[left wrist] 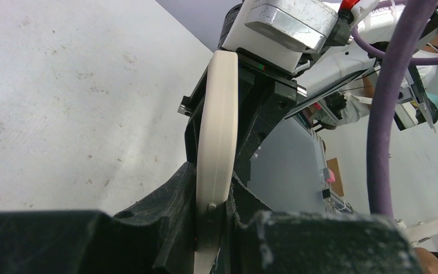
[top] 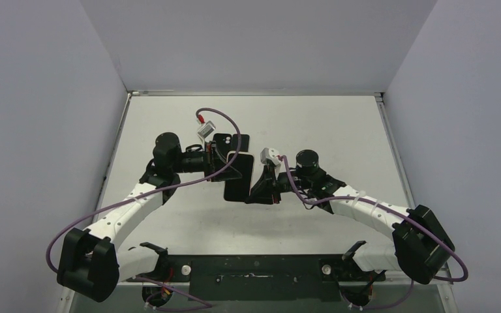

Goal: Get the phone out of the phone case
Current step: Remove the phone case from the phone.

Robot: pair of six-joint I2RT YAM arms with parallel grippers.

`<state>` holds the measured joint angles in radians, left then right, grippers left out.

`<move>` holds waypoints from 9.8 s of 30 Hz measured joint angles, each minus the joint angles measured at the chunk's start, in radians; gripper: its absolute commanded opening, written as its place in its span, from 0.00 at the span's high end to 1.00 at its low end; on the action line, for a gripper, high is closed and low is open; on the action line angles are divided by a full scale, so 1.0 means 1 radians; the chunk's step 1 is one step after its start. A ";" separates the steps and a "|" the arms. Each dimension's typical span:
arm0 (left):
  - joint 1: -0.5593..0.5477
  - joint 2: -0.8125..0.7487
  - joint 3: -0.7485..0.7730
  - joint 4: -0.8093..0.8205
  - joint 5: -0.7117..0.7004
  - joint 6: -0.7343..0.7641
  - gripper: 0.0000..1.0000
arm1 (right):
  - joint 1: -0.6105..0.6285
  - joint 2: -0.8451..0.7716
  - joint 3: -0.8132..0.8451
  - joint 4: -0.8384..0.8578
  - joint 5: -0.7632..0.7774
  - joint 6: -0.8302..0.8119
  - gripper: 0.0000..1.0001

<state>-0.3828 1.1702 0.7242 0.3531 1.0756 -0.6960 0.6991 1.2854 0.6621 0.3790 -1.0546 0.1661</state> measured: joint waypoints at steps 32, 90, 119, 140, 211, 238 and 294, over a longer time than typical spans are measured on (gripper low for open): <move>-0.012 0.039 -0.129 0.438 -0.064 -0.447 1.00 | 0.094 0.025 0.108 -0.271 0.247 -0.631 1.00; 0.006 -0.093 -0.271 0.346 -0.481 -0.393 1.00 | 0.114 -0.145 -0.253 0.346 0.629 0.740 0.51; -0.137 -0.054 -0.294 0.381 -0.706 -0.248 1.00 | 0.074 -0.042 -0.253 0.372 0.567 0.749 0.61; -0.167 -0.011 -0.323 0.561 -0.708 -0.371 1.00 | 0.067 0.022 -0.253 0.550 0.403 0.842 0.49; -0.097 -0.108 -0.395 0.534 -0.810 -0.454 1.00 | 0.214 -0.079 -0.224 0.420 0.718 0.807 0.43; -0.151 -0.104 -0.441 0.626 -0.934 -0.471 1.00 | 0.191 -0.031 -0.211 0.468 0.687 0.789 0.45; -0.299 -0.290 -0.394 0.469 -0.792 -0.209 0.27 | -0.014 0.060 -0.201 0.771 0.426 0.965 1.00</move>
<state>-0.6819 0.8806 0.3302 0.8223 0.2832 -0.9051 0.6846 1.3449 0.4614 1.1500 -0.6281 1.1313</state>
